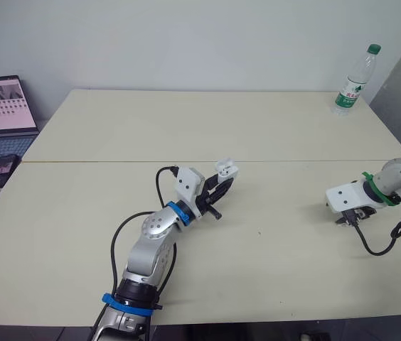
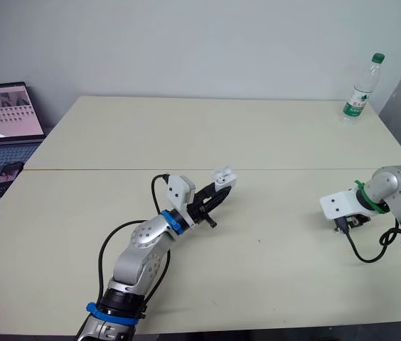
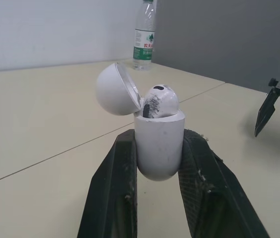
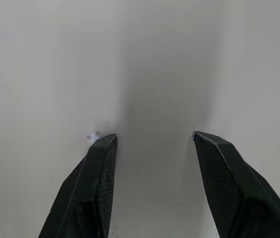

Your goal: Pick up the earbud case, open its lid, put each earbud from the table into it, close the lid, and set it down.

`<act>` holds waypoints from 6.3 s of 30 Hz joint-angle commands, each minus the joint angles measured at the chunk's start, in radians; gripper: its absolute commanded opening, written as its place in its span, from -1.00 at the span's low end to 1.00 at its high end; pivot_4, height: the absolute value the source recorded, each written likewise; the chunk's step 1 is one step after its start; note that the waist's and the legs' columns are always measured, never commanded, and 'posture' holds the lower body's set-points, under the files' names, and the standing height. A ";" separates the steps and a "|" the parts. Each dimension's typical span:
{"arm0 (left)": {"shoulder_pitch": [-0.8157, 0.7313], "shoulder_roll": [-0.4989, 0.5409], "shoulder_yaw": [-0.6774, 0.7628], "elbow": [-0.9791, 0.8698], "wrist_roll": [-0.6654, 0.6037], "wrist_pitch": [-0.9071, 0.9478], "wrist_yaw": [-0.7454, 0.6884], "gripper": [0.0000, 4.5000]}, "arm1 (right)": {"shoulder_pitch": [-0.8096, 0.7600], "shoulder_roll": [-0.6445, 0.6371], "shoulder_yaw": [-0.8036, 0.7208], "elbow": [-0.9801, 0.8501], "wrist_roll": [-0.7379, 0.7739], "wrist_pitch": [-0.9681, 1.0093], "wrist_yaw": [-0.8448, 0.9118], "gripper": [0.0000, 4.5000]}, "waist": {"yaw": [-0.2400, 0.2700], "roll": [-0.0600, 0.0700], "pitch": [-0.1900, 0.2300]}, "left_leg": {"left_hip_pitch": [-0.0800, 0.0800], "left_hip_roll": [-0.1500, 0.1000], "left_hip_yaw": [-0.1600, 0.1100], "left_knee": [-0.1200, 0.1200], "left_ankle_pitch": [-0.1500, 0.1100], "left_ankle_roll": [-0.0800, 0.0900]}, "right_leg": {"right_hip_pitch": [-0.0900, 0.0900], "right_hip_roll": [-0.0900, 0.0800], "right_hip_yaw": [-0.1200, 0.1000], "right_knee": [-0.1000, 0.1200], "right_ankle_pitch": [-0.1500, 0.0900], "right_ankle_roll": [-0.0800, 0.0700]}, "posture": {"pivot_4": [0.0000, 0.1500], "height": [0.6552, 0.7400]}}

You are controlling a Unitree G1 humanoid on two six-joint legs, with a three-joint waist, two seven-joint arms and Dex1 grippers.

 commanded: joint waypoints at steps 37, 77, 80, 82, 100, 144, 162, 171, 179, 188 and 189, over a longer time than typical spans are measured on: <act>-0.021 -0.008 0.000 0.000 0.000 -0.029 -0.008 -0.67 | 0.062 -0.174 -0.104 -0.110 0.023 0.113 0.028 0.11 | -0.001 0.001 0.000 | 0.001 0.000 0.000 0.000 0.000 0.000 | 0.000 0.000 0.000 0.001 0.000 0.000 | 1.00 0.91; -0.030 -0.006 -0.003 0.013 0.001 -0.036 -0.013 -0.67 | 0.216 -0.206 -0.149 -0.252 0.079 0.254 0.038 0.11 | 0.000 0.002 -0.001 | 0.001 0.000 0.000 0.000 0.000 0.000 | 0.000 0.000 0.000 0.001 0.000 0.000 | 1.00 0.91; -0.032 -0.006 -0.002 0.019 0.000 -0.038 -0.015 -0.67 | 0.224 -0.208 -0.156 -0.263 0.084 0.278 0.034 0.11 | 0.000 0.002 -0.001 | 0.001 -0.001 0.000 0.000 0.000 0.000 | 0.001 0.000 0.000 0.001 0.000 0.000 | 1.00 0.91; -0.034 -0.007 -0.003 0.022 0.001 -0.040 -0.016 -0.67 | 0.225 -0.212 -0.157 -0.262 0.086 0.293 0.037 0.11 | 0.000 0.002 -0.001 | 0.001 -0.001 0.000 0.001 0.000 0.000 | 0.000 0.000 0.000 0.001 0.000 0.000 | 1.00 0.91; -0.027 -0.006 -0.002 0.018 0.003 -0.042 -0.014 -0.67 | 0.153 -0.156 -0.139 -0.190 0.054 0.309 -0.037 0.11 | 0.000 0.002 -0.001 | 0.001 -0.001 0.000 0.001 0.000 0.000 | 0.000 0.000 0.000 0.001 0.000 0.000 | 1.00 0.91; -0.022 -0.012 -0.004 0.029 0.009 -0.047 -0.015 -0.67 | 0.312 -0.220 -0.194 -0.469 0.172 0.787 0.071 0.11 | 0.000 0.002 -0.001 | 0.001 -0.001 0.000 0.001 0.000 0.000 | 0.000 0.000 0.000 0.001 0.000 0.000 | 1.00 0.91; -0.022 -0.018 -0.008 0.036 0.010 -0.054 -0.019 -0.67 | 0.433 -0.212 -0.247 -0.747 0.306 1.416 -0.141 0.11 | 0.000 0.002 -0.001 | 0.000 -0.001 -0.001 0.001 0.000 0.000 | 0.000 0.001 0.000 0.001 0.000 0.000 | 1.00 0.91; -0.022 -0.019 -0.008 0.039 0.012 -0.058 -0.022 -0.67 | 0.433 -0.221 -0.229 -0.775 0.384 1.507 -0.211 0.11 | 0.000 0.002 -0.001 | 0.000 -0.001 -0.001 0.001 0.000 0.000 | 0.000 0.001 0.000 0.000 0.000 0.000 | 1.00 0.91; -0.021 -0.019 -0.010 0.040 0.012 -0.061 -0.020 -0.67 | 0.432 -0.242 -0.213 -0.785 0.425 1.517 -0.243 0.11 | 0.000 0.002 -0.001 | 0.000 -0.001 -0.001 0.001 0.000 0.000 | 0.000 0.001 0.000 0.000 0.000 0.000 | 1.00 0.91; -0.016 -0.020 -0.011 0.036 0.012 -0.060 -0.019 -0.67 | 0.436 -0.262 -0.191 -0.779 0.449 1.505 -0.266 0.11 | 0.000 0.002 -0.001 | -0.001 0.000 -0.001 0.001 0.000 0.000 | 0.000 0.001 -0.001 0.000 0.000 0.000 | 1.00 0.91; -0.014 -0.021 -0.011 0.035 0.012 -0.060 -0.018 -0.67 | 0.437 -0.261 -0.191 -0.778 0.450 1.504 -0.268 0.11 | 0.000 0.002 -0.001 | -0.001 0.000 -0.001 0.001 0.000 0.000 | 0.000 0.001 -0.001 0.000 0.000 0.001 | 1.00 0.91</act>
